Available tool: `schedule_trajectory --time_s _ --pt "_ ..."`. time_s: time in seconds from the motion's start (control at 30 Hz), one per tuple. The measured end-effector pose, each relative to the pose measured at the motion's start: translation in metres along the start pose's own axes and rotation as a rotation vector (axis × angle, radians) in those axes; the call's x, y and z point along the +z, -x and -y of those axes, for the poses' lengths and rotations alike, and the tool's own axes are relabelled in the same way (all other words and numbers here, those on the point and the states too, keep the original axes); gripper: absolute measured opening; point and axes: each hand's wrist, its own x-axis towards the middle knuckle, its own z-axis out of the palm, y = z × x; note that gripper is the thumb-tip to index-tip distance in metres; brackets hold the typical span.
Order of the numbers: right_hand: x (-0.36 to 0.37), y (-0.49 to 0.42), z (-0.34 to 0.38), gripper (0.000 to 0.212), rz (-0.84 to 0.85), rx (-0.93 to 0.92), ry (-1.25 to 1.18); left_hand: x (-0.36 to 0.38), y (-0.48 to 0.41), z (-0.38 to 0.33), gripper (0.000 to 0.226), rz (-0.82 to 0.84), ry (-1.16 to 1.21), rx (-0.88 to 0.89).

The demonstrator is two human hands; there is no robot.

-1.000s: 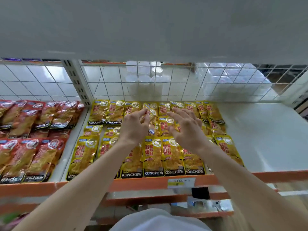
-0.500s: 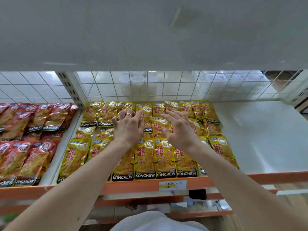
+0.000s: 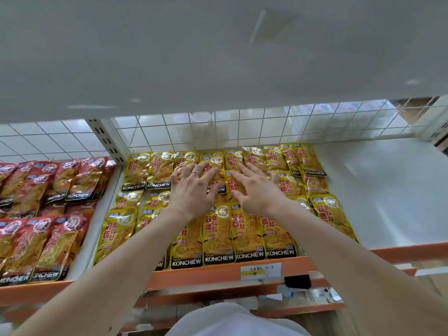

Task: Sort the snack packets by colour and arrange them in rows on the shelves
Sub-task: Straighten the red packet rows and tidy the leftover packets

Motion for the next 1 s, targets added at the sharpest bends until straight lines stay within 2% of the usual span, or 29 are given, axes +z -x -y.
schedule_trajectory --time_s 0.1,0.37,0.6,0.8,1.0 --pt "0.001 -0.004 0.002 0.059 0.051 0.014 0.022 0.001 -0.003 0.001 0.053 0.006 0.010 -0.008" --pt "0.002 -0.006 0.004 0.058 0.047 0.023 0.020 0.004 -0.009 0.000 0.055 -0.020 -0.066 -0.065" --pt "0.002 -0.005 0.006 0.058 0.051 0.034 0.001 0.004 -0.012 0.004 0.054 0.036 -0.006 -0.069" --pt "-0.001 0.010 0.016 0.050 -0.175 -0.120 -0.225 0.003 -0.010 0.004 0.052 0.011 0.088 -0.080" --pt "-0.004 0.023 0.025 0.053 -0.205 -0.141 -0.252 -0.008 0.023 -0.002 0.053 -0.108 0.162 -0.090"
